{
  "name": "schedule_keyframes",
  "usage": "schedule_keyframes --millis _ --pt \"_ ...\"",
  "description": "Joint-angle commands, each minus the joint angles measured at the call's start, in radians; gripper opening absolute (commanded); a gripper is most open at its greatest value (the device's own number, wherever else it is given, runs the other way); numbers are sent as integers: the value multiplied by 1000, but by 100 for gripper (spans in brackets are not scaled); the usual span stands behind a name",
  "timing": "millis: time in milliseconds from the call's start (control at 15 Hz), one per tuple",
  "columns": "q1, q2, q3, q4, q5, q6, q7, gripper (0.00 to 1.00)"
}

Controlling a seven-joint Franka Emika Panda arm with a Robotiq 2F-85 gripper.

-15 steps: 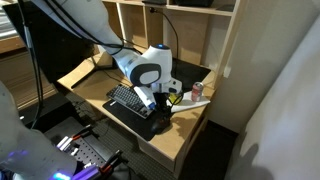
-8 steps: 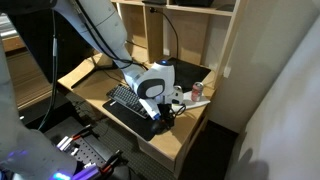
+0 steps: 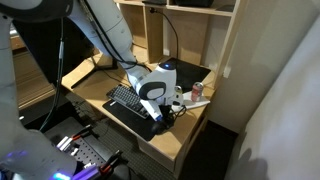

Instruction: Move the mouse to the left

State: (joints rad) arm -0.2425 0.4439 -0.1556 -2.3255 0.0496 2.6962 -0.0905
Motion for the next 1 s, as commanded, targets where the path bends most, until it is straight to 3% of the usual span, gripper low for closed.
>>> schedule_keyframes --millis 0,67,333,667,933 --pt "-68 29 66 34 70 -35 -89 100" --pt "-71 39 67 38 74 -28 -95 82" --pt "-74 31 72 48 86 -48 -112 53" --pt "-74 32 71 52 93 -59 -104 50" --pt "-128 34 129 59 150 -47 -230 50"
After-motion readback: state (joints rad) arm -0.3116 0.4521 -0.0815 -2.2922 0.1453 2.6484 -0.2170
